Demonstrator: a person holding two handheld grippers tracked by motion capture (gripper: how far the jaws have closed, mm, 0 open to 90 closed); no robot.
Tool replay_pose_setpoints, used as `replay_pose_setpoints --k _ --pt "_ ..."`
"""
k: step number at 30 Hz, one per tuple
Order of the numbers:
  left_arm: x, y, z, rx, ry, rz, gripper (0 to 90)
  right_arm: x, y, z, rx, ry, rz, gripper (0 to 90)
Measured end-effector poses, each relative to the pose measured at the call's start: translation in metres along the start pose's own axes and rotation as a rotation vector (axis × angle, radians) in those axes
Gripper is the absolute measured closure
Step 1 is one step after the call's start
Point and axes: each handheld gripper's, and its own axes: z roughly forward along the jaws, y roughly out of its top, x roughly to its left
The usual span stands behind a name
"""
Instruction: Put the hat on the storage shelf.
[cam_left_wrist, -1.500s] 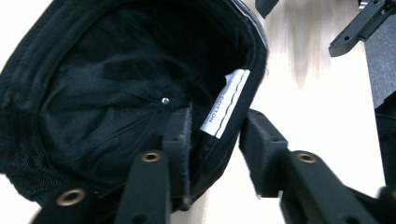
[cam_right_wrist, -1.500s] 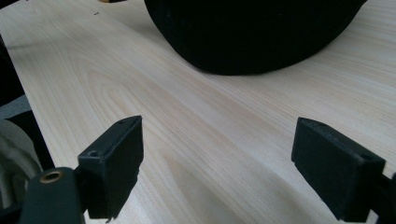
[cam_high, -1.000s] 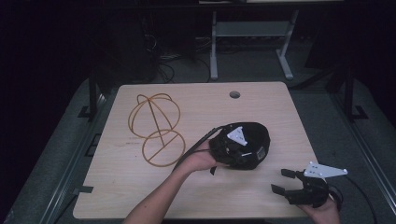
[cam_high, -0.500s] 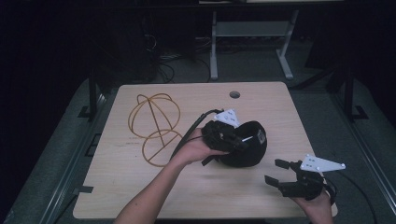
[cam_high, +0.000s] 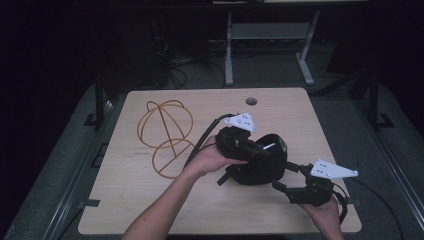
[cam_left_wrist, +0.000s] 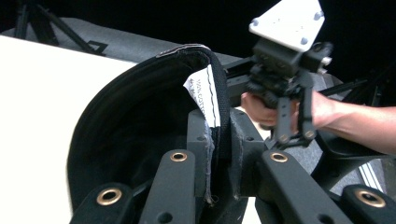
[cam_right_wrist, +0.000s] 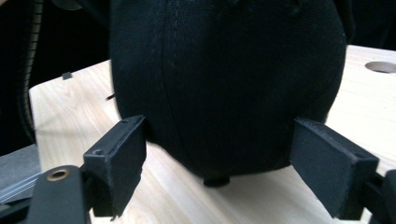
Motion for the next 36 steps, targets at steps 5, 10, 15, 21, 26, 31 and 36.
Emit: replay_pose_setpoints --k 5,10,15,21,26,31,36 --pt "-0.009 0.010 0.006 0.012 -0.036 0.030 80.7 -0.002 -0.002 -0.003 -0.020 0.006 -0.010 34.7" --pt "-0.014 0.016 0.011 0.025 -0.051 0.051 80.7 -0.003 -0.003 -0.009 -0.055 0.014 -0.025 71.7" --pt "-0.011 0.017 0.006 0.020 -0.029 0.044 80.6 -0.005 -0.002 -0.016 -0.080 0.025 -0.023 86.6" --pt "-0.008 0.013 -0.001 0.027 -0.008 0.035 80.2 -0.005 0.002 -0.018 -0.062 0.043 -0.006 87.6" --pt "-0.008 0.011 -0.009 0.025 0.010 0.036 78.6 -0.004 0.010 -0.017 -0.054 0.054 -0.002 87.8" --pt "-0.010 0.007 -0.018 0.023 0.033 0.042 74.1 -0.004 0.022 -0.019 -0.035 0.061 -0.011 88.1" --pt "-0.011 0.003 -0.022 0.026 0.045 0.044 71.6 -0.006 0.027 -0.020 -0.026 0.065 -0.003 88.2"
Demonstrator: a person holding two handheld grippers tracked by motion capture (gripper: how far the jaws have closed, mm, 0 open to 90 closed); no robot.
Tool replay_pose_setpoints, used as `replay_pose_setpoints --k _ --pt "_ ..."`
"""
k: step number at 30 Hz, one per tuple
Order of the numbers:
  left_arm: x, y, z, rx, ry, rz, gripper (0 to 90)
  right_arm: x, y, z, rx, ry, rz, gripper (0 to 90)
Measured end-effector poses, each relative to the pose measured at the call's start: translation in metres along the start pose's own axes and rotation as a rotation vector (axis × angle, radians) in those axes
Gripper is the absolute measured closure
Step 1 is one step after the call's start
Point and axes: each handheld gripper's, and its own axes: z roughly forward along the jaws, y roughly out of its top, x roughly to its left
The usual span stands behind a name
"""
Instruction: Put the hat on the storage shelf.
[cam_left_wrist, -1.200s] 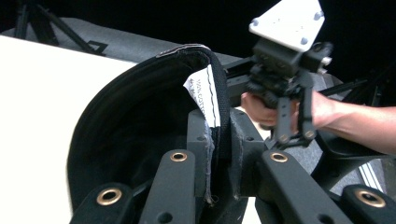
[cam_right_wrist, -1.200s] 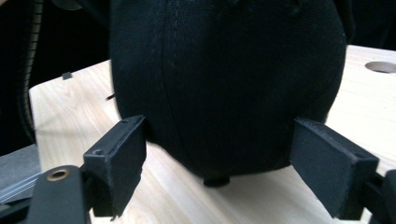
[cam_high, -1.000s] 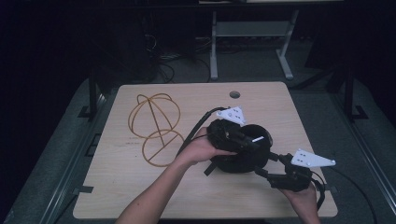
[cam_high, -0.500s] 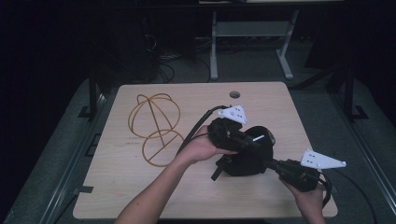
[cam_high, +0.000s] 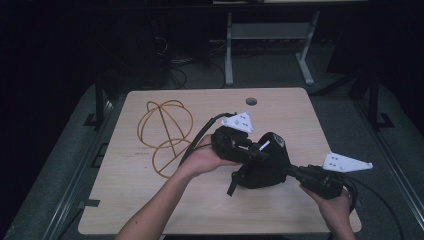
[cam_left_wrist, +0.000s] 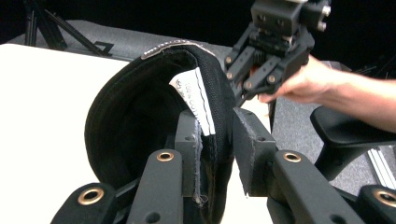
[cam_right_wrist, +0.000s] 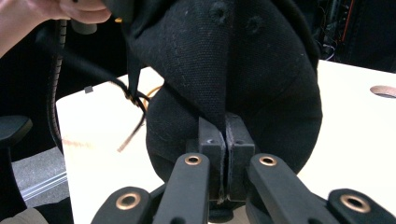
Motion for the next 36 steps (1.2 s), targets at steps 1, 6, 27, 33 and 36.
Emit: replay_pose_setpoints --k 1,6,27,33,36 --pt "0.000 -0.002 -0.004 -0.006 0.007 0.000 69.4 -0.001 0.003 -0.001 0.006 0.004 0.002 88.2" --pt "0.002 -0.010 -0.016 -0.013 0.037 -0.017 60.8 -0.005 0.010 -0.004 0.007 0.029 0.025 88.2" --pt "-0.010 -0.068 -0.045 0.052 0.105 0.010 53.7 -0.014 0.037 -0.016 0.065 0.035 0.024 88.1" --pt "-0.012 -0.088 -0.046 0.076 0.135 -0.004 49.3 -0.017 0.047 -0.015 0.067 0.046 0.024 88.1" --pt "-0.013 -0.094 -0.046 0.082 0.143 0.002 48.5 -0.017 0.050 -0.015 0.068 0.047 0.023 88.1"
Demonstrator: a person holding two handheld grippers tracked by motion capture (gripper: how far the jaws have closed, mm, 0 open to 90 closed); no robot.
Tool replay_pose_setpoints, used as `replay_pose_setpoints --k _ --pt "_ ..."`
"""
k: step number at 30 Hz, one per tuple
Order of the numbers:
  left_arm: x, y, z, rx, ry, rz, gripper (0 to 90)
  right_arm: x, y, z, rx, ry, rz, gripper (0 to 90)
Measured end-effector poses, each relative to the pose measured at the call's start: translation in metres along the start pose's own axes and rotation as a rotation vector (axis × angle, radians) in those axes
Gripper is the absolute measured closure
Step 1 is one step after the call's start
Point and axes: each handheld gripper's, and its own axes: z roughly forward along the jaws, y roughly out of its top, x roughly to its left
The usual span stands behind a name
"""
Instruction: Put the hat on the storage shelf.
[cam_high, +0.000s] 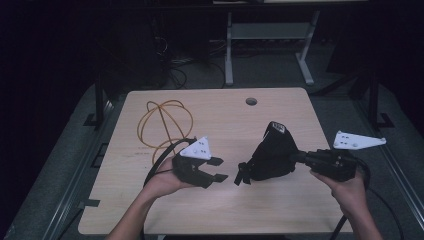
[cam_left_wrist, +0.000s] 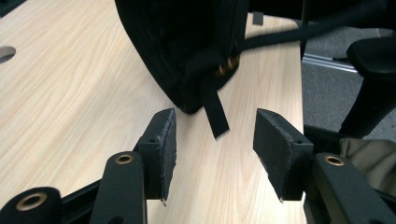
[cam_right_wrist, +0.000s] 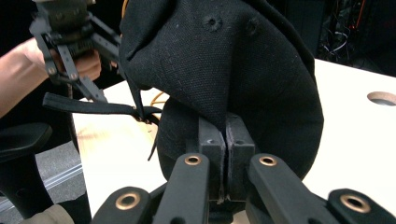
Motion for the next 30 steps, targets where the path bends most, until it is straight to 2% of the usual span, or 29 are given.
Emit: replay_pose_setpoints --k 5,15,18,20,22,23,24,25,30 --pt "-0.005 -0.017 0.002 0.022 0.025 0.023 46.8 -0.002 0.011 0.004 0.008 0.007 -0.007 88.0" --pt "-0.005 -0.040 0.007 0.032 0.036 0.023 39.9 -0.005 0.029 0.009 0.004 0.017 -0.010 88.0" --pt "-0.005 -0.044 0.010 0.043 0.035 0.018 38.9 -0.005 0.032 0.010 0.001 0.017 -0.009 88.0" --pt "-0.007 -0.049 0.013 0.055 0.055 0.037 36.9 -0.005 0.038 0.012 0.003 0.023 -0.004 88.0" --pt "-0.007 -0.051 0.014 0.054 0.051 0.040 36.9 -0.005 0.043 0.014 0.008 0.022 -0.012 88.0" --pt "-0.007 -0.054 0.015 0.045 0.070 0.046 36.9 -0.004 0.045 0.015 0.007 0.025 -0.015 88.0" --pt "-0.007 -0.054 0.015 0.045 0.070 0.046 36.7 -0.004 0.045 0.015 0.007 0.025 -0.015 88.0" --pt "-0.007 -0.056 0.015 0.042 0.066 0.029 36.2 -0.003 0.050 0.018 0.008 0.031 -0.019 88.0" --pt "-0.008 -0.060 0.016 0.040 0.081 0.039 35.7 0.001 0.067 0.027 0.027 0.039 -0.047 88.0"
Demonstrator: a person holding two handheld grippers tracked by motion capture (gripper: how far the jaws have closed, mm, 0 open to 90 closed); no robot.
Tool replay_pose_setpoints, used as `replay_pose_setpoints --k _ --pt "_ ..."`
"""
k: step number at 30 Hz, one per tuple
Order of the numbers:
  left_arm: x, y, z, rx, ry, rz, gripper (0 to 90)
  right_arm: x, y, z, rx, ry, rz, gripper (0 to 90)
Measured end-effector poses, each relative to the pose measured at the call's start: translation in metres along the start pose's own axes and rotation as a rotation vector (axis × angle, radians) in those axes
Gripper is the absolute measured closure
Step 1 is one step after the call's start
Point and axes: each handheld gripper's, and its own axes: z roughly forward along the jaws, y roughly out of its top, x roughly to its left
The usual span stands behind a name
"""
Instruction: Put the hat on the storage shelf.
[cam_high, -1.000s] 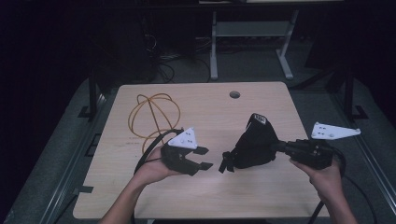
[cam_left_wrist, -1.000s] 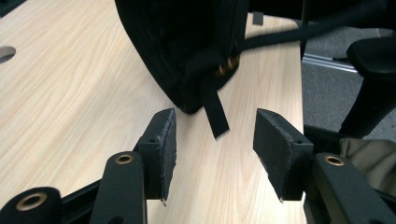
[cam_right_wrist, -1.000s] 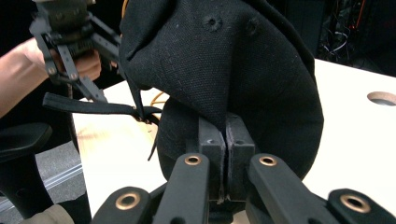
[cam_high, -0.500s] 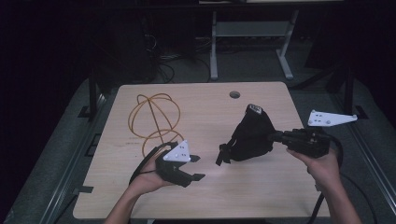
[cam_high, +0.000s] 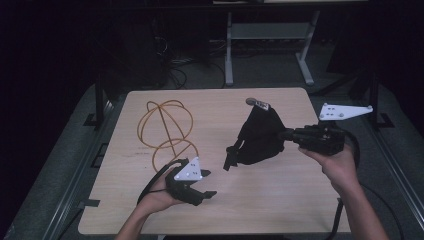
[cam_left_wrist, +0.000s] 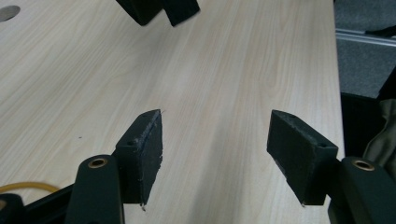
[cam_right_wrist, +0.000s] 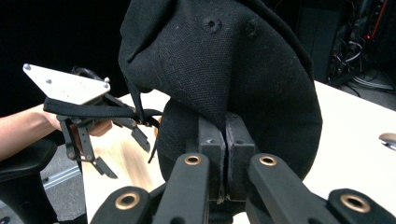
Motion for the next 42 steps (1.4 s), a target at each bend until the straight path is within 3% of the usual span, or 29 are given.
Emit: replay_pose_setpoints --k 10,14,18,36,42 --pt "-0.003 -0.009 0.003 0.035 0.006 -0.004 32.7 0.006 0.031 0.026 0.016 0.041 -0.032 87.9" --pt "-0.004 -0.010 0.005 0.053 0.002 0.012 32.2 0.007 0.041 0.037 0.022 0.056 -0.038 87.9" --pt "-0.007 -0.009 0.006 0.034 -0.009 0.007 32.0 0.010 0.049 0.043 0.021 0.068 -0.050 87.9" --pt "-0.007 -0.010 0.010 0.049 -0.021 0.028 30.9 0.026 0.097 0.083 0.060 0.149 -0.117 87.8" --pt "-0.010 -0.010 0.013 0.041 -0.025 0.009 30.9 0.034 0.112 0.098 0.073 0.179 -0.144 87.8"
